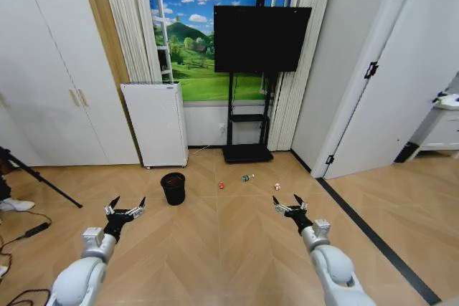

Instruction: Pick up the trash bin and place the garbage on the floor into it.

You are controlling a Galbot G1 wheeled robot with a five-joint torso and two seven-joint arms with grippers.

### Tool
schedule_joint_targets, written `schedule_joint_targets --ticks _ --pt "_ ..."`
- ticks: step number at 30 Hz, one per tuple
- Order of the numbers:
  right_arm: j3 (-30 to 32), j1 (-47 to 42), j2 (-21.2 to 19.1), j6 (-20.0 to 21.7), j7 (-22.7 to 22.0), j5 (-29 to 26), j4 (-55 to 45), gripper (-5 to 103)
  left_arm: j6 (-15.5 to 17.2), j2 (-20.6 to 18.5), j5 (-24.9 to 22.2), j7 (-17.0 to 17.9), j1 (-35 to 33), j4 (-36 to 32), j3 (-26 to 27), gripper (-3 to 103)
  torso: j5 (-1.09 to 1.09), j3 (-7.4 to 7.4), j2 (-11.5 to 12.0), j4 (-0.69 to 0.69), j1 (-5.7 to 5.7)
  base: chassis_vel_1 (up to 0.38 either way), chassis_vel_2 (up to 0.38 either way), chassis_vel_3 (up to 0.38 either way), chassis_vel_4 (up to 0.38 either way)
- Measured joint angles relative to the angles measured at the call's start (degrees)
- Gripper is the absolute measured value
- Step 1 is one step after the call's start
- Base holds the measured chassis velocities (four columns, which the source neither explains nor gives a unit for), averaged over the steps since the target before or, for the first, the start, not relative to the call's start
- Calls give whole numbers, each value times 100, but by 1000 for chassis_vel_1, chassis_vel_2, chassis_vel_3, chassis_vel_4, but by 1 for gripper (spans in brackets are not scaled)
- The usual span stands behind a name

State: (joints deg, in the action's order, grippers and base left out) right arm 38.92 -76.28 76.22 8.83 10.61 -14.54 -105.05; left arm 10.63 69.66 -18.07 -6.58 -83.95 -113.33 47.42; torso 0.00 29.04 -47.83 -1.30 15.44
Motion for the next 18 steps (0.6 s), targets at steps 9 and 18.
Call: schedule_joint_targets --ticks 9,18 --pt "13 -5 9 -14 0 -38 4 100 47 44 -76 25 -3 -12 -13 100 0 0 0 0 0 0 0 0 0" --pt "27 -23 31 -39 -1 -47 16 100 160 75 -45 19 -27 -43 -23 100 0 0 0 0 0 0 0 0 0"
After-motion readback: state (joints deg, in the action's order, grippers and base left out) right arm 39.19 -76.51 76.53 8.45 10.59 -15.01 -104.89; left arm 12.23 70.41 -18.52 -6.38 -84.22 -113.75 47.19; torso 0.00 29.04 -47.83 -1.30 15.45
